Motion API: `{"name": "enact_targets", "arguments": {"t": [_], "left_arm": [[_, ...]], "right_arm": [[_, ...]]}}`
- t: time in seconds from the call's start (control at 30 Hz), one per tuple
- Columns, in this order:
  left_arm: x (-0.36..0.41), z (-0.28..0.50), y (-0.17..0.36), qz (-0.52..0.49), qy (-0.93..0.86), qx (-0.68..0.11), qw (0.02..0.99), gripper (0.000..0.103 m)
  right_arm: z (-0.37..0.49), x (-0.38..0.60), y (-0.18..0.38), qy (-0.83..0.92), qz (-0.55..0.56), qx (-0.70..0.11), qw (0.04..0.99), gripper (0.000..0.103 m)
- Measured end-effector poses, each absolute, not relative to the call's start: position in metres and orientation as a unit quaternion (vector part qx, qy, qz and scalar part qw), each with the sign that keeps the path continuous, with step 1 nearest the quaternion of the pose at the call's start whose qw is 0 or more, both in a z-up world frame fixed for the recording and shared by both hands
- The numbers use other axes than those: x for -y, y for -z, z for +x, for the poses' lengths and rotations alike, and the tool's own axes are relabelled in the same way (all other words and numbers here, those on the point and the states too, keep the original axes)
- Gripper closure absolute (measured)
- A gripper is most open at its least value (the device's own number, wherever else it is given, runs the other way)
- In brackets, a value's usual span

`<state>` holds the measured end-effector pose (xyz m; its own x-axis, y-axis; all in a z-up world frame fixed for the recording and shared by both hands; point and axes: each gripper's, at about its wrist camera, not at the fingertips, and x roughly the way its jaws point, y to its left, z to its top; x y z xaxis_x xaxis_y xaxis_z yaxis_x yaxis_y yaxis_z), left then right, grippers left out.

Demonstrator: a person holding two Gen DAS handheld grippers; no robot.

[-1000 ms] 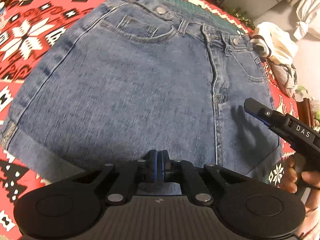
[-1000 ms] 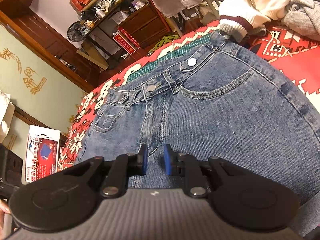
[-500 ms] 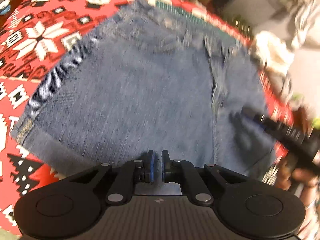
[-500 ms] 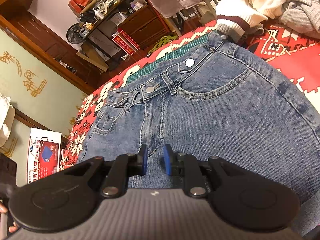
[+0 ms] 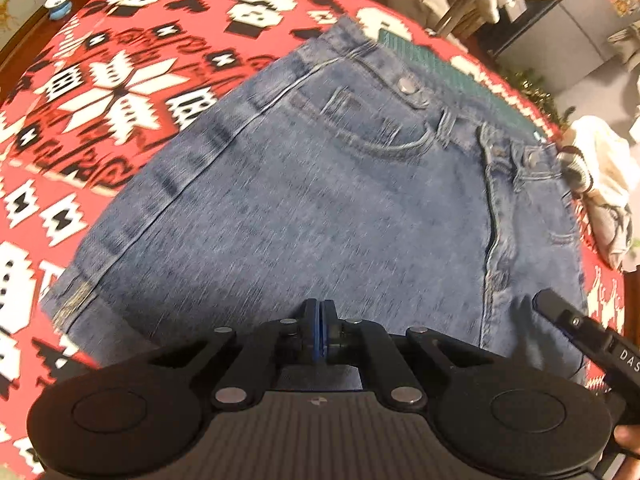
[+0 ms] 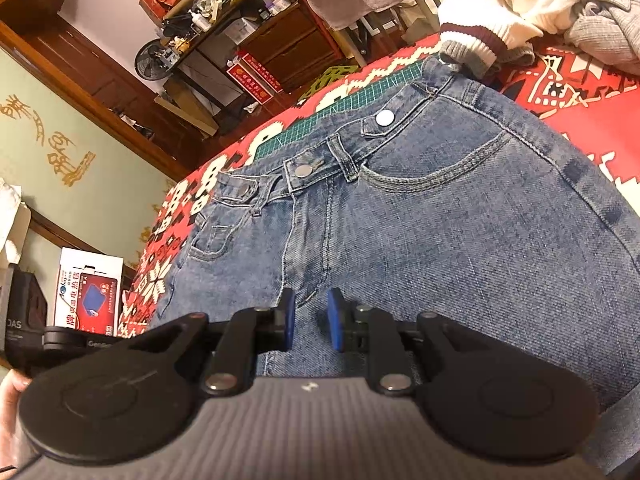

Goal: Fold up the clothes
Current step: 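Hold the crotch with the left gripper and pull it toward the waistband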

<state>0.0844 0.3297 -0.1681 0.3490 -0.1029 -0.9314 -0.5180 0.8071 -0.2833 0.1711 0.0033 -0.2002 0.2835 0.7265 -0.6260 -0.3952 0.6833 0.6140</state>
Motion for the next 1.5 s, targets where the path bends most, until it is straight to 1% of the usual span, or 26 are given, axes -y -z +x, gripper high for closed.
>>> {"name": "enact_targets", "arguments": {"t": [0.23,0.43,0.5,0.63,0.7,0.9,1.03,1.1,1.23,1.27,1.5], "left_arm": [[-0.321,0.061,0.173,-0.265,-0.121,-0.582,0.759,0.100],[-0.321,0.058,0.171,-0.264,-0.122,-0.587,0.755,0.100],[-0.327,0.059,0.165,-0.286,-0.115,-0.569,0.763,0.097],[-0.349,0.070,0.153,-0.354,-0.104,-0.516,0.773,0.097],[-0.356,0.082,0.152,-0.364,-0.125,-0.497,0.778,0.097],[-0.372,0.110,0.165,-0.356,-0.171,-0.480,0.783,0.097],[-0.383,0.115,0.172,-0.395,-0.168,-0.455,0.780,0.097],[-0.387,0.117,0.172,-0.397,-0.170,-0.450,0.782,0.097],[-0.389,0.114,0.172,-0.389,-0.183,-0.454,0.780,0.097],[-0.387,0.113,0.172,-0.381,-0.186,-0.459,0.781,0.100],[-0.377,0.104,0.169,-0.339,-0.188,-0.494,0.778,0.100]], "right_arm": [[0.172,-0.002,0.202,-0.355,0.168,-0.487,0.780,0.083],[0.171,-0.003,0.200,-0.360,0.166,-0.481,0.782,0.083],[0.171,-0.003,0.198,-0.361,0.165,-0.478,0.783,0.083],[0.172,-0.002,0.199,-0.358,0.169,-0.478,0.784,0.083],[0.173,-0.002,0.199,-0.358,0.170,-0.479,0.783,0.083],[0.173,-0.002,0.199,-0.362,0.173,-0.478,0.781,0.083],[0.172,-0.003,0.200,-0.363,0.172,-0.479,0.781,0.083],[0.172,-0.004,0.200,-0.363,0.171,-0.479,0.780,0.083],[0.172,-0.003,0.199,-0.362,0.170,-0.479,0.781,0.083],[0.172,-0.003,0.199,-0.361,0.170,-0.479,0.782,0.083],[0.173,-0.002,0.200,-0.358,0.168,-0.483,0.782,0.083]]}}
